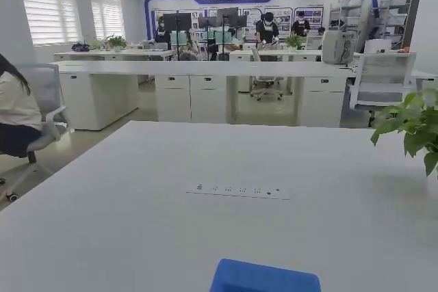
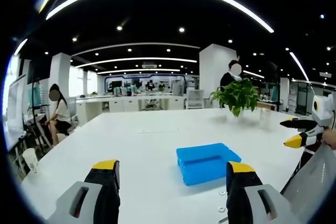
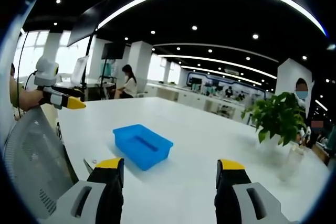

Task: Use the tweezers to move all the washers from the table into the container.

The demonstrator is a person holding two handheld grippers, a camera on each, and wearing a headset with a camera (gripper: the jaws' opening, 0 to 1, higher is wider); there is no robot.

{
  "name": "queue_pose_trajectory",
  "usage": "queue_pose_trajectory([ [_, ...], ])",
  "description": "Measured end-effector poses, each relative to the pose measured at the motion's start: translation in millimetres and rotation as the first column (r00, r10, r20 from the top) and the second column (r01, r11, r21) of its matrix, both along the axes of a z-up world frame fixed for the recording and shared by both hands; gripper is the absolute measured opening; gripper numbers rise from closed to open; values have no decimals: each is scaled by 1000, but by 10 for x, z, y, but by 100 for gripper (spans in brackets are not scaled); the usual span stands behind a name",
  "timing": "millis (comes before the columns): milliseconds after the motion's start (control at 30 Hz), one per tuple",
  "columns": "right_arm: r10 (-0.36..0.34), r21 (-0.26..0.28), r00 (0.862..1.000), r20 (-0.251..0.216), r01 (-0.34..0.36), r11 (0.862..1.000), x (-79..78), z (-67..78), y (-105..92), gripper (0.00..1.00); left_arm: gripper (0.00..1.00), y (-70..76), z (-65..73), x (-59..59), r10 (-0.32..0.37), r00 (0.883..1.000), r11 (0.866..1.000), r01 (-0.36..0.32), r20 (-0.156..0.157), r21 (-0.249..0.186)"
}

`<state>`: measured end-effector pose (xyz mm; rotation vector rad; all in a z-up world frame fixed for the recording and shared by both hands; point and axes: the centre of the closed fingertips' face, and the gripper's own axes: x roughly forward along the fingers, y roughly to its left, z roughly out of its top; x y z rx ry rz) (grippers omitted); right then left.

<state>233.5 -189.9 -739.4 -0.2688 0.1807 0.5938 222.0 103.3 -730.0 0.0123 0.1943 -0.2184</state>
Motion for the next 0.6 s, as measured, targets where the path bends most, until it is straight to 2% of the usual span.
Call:
queue_pose_trajectory([
  [267, 3, -9, 1000, -9, -3, 1000, -4, -21, 7, 69, 84, 5, -9, -1, 1, 1000, 1000, -1, -5, 4],
  [367, 4, -14, 1000, -15, -4, 1000, -5, -37, 9, 69, 85, -15, 22, -1, -8, 1000, 1000, 8, 7, -20],
  [600, 12, -8, 999, -48, -12, 1000, -11, -81, 25, 69, 84, -39, 19, -2, -21, 1000, 999, 21, 3, -34],
])
